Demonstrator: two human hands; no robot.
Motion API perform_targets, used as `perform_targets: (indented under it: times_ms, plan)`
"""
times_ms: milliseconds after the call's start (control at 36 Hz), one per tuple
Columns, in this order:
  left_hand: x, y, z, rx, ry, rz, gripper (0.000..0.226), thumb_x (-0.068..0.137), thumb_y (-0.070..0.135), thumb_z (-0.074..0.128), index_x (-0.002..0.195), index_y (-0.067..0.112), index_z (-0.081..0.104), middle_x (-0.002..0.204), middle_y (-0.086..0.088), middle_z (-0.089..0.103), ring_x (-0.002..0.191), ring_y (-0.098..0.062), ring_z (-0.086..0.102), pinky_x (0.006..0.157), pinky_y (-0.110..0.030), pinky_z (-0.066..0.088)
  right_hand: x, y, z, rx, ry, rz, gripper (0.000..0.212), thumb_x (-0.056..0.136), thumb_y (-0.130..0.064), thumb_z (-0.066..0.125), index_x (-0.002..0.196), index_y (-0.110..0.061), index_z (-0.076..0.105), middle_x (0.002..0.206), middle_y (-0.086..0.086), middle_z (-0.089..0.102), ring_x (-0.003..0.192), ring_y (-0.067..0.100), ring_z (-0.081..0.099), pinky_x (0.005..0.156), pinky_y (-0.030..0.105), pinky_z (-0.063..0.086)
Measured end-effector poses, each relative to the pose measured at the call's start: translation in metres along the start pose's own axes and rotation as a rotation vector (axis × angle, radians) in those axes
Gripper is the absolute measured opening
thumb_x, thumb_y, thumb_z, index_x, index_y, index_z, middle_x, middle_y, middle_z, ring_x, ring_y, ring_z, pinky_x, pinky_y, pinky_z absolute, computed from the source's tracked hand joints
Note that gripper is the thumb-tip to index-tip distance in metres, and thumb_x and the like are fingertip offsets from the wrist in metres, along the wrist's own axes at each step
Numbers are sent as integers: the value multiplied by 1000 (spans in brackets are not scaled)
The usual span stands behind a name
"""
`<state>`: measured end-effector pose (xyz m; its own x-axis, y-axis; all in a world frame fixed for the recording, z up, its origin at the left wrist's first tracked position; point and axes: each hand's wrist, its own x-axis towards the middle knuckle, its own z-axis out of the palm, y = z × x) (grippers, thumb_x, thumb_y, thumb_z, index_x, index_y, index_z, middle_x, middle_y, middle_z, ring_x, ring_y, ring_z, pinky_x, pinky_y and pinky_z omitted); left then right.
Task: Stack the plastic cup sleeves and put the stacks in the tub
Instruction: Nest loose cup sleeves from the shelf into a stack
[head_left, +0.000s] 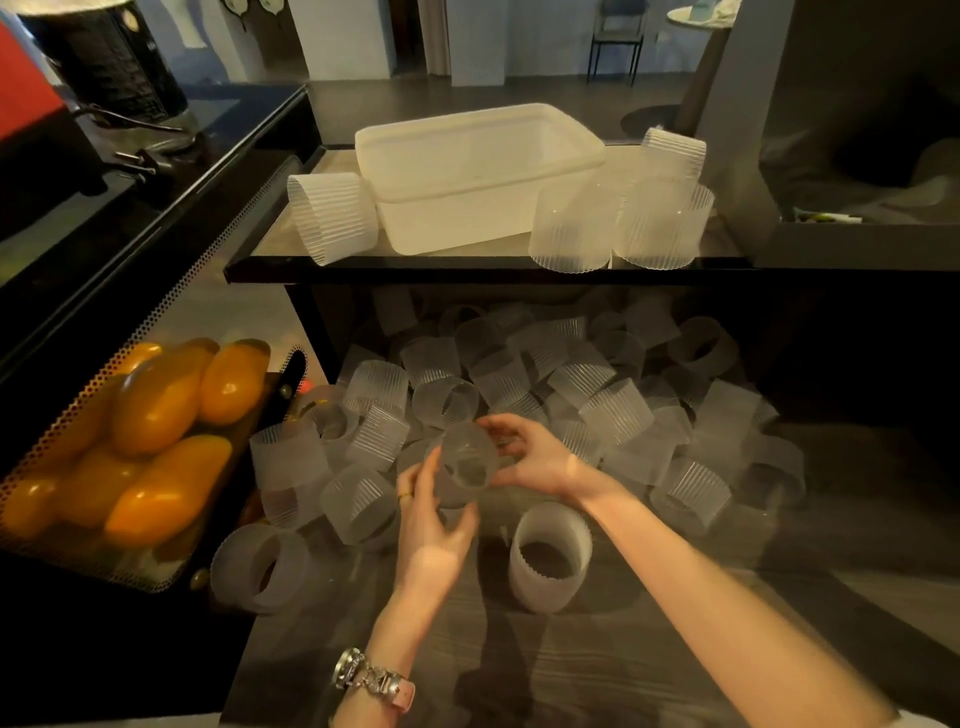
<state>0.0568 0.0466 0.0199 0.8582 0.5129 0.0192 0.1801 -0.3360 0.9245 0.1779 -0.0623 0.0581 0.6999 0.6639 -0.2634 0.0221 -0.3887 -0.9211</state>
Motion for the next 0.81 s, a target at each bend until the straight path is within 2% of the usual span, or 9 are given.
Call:
perform_targets:
  times_ms: [139,250,306,361,444,500,639,722,806]
  plan:
    - [0,14,3,-24,73,126,63,72,0,74,128,10,46,125,2,37,112,-15,51,93,-35,48,-19,1,-9,9,36,-95,68,70,3,76,130,-9,46,124,9,56,112,19,56,91,24,50]
    - [0,23,4,-73,42,134,60,73,4,75,122,25,46,121,1,53,113,-18,52,89,-36,49,-33,-1,-15,12,60,-121,69,68,3,77,127,-15,47,120,1,56,105,11,57,90,24,51]
    - [-1,26,4,-83,31,142,59,73,8,76,117,35,46,118,6,56,112,-18,54,92,-37,48,-40,-2,-17,20,74,-101,72,67,1,78,127,-22,47,119,-6,55,105,5,56,87,17,50]
    - [-2,31,4,-110,24,151,57,73,10,77,111,40,48,116,14,56,113,-12,54,97,-32,45,-48,-2,-18,15,103,-96,71,68,1,77,127,-27,47,118,-10,54,104,2,55,83,11,48]
    - [-6,37,6,-183,-21,152,53,74,15,76,112,41,49,115,20,57,114,0,52,97,-16,41,-62,-1,-20,71,162,-121,67,71,5,72,120,-34,48,118,-8,55,104,6,56,86,19,50]
    - [-9,41,8,-236,-63,132,51,73,27,72,115,40,48,120,19,56,116,2,51,95,-12,41,-71,0,-22,77,203,-152,66,72,2,72,118,-38,48,115,-14,56,103,2,56,87,19,50]
    - [-18,48,11,-187,-156,149,60,72,37,68,126,32,44,131,6,50,122,-6,49,102,-24,42,-90,8,-32,74,266,-171,66,69,2,77,118,-34,52,119,-11,59,111,3,55,96,24,47]
    - [-26,51,13,-127,-198,165,67,69,35,74,127,37,40,132,14,47,123,-1,45,101,-16,38,-100,15,-36,103,264,-170,67,66,1,80,117,-33,54,117,-14,62,111,0,56,95,18,46]
    - [-34,49,17,-83,-225,175,71,71,24,79,128,38,37,133,17,47,124,5,42,104,-16,35,-109,22,-37,106,246,-152,67,64,1,81,115,-33,55,115,-19,64,112,0,57,96,15,43]
